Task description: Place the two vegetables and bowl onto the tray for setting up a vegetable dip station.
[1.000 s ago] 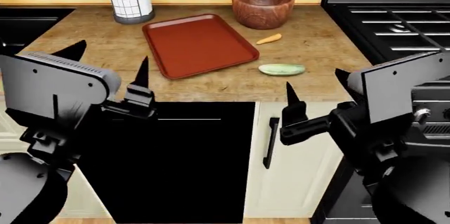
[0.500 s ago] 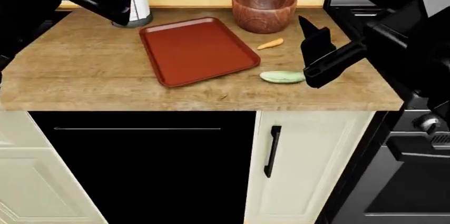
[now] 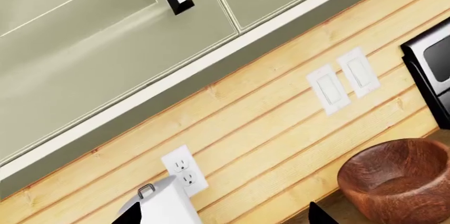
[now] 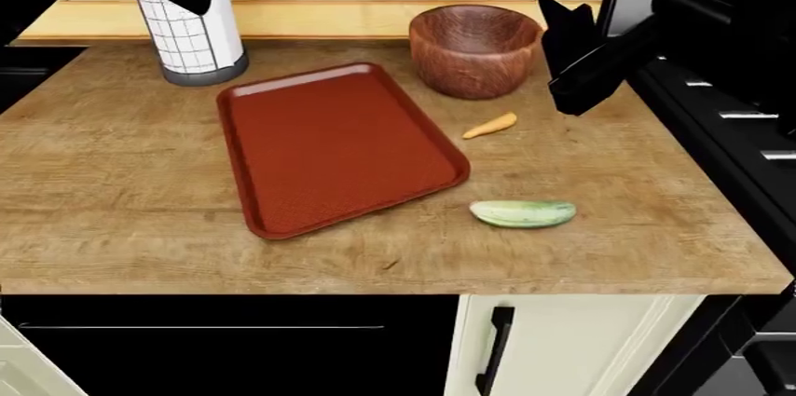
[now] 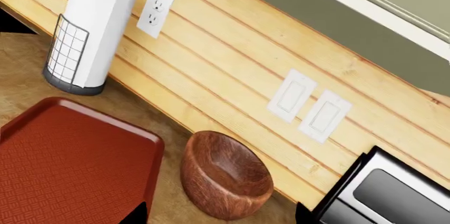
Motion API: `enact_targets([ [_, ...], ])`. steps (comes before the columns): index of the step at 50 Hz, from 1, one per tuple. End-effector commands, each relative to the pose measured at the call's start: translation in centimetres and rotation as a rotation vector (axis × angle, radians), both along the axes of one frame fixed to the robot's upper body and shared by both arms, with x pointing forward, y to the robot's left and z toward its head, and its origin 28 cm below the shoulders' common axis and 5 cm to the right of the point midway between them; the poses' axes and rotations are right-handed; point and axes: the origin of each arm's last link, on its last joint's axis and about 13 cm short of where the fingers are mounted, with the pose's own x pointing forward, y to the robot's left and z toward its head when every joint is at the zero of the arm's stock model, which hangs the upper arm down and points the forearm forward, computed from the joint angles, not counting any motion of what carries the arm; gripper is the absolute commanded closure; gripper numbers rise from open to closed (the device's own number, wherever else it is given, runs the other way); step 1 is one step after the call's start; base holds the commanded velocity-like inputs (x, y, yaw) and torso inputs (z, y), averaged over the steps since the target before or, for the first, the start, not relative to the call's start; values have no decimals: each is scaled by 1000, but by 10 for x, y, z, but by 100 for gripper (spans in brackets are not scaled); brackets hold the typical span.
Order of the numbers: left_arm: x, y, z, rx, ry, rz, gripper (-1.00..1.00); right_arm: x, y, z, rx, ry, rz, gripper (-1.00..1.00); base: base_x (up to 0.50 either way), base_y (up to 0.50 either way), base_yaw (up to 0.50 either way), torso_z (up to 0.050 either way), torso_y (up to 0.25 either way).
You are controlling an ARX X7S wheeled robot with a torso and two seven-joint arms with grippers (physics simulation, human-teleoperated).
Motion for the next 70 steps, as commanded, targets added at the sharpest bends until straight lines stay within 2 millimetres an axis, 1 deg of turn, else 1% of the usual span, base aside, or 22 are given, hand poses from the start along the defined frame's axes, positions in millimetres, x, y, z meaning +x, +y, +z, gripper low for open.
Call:
enact_targets([
  [1, 1, 1, 1, 6, 1, 4, -100, 1, -2, 2, -20, -2, -10, -100, 500, -24, 0, 0, 0],
  [8, -1, 1, 1, 10, -4, 5, -100, 2, -3, 2, -16, 2, -11, -100, 500, -18, 0, 0, 0],
  [13, -1, 3, 0, 1, -3, 8, -100, -1, -2, 5, -25, -5, -11, -100, 500, -21, 0, 0, 2],
  [19, -2, 4, 2, 4, -5, 12, -100, -3, -1, 3, -39, -5, -11, -100, 500, -19, 0, 0, 0],
  [30, -2, 7, -3, -3, 14, 7, -100, -4, 0, 3, -45, -8, -13, -100, 500, -18, 0, 0, 2],
  [37, -2, 9, -3, -22, 17, 2, -100, -4, 1, 2, -42, -16, -17, -100, 500, -22, 0, 0, 1],
  [42, -2, 11, -1, -64, 22, 3, -100, -5, 1, -1, -61, 9, -6, -100, 0, 0, 0, 0, 2],
  [44, -4, 10, -1, -10, -3, -3, -100, -5, 0, -1, -59, 10, -7, -100, 0, 0, 0, 0, 0],
  [45, -4, 9, -1, -14, 5, -6, -100, -5, 0, -1, -59, 10, -7, -100, 0, 0, 0, 0, 0],
  [47, -6, 7, -3, 38, -2, -24, -100, -5, 0, -2, -64, 9, -7, -100, 0, 0, 0, 0, -213],
  [67, -4, 7, -6, 28, 13, -18, -100, -6, -3, -2, -54, 1, -17, -100, 0, 0, 0, 0, -250],
  [70, -4, 7, -8, 1, 38, -16, -100, -6, -4, 0, -55, -2, -33, -100, 0, 0, 0, 0, -118],
])
